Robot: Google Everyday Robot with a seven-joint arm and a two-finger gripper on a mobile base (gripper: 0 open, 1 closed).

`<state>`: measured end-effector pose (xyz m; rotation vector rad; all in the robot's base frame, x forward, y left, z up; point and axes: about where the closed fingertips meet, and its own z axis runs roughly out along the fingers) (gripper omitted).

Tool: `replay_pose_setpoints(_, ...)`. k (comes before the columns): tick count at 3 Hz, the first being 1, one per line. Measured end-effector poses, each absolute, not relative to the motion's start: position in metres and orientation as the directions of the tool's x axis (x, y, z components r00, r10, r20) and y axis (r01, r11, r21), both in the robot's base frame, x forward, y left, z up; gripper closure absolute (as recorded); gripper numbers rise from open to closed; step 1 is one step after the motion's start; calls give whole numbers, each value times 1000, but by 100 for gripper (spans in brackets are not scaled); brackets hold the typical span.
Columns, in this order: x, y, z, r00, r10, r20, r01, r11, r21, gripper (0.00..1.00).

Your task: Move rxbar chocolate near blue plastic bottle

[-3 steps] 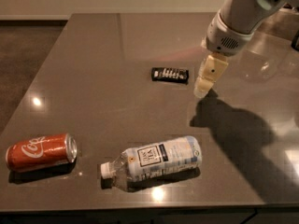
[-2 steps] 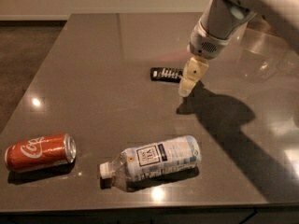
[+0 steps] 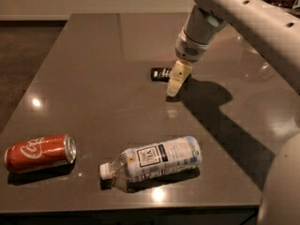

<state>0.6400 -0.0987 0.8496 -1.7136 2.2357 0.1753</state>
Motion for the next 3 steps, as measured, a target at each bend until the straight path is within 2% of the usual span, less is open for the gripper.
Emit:
replay_pose_setpoints(1,650,-97,845,-237,-922,-306,-960,271,-74,33)
replay_pose_setpoints(3,638,-93,852,-211,-926,-313,-969,240,-58,80)
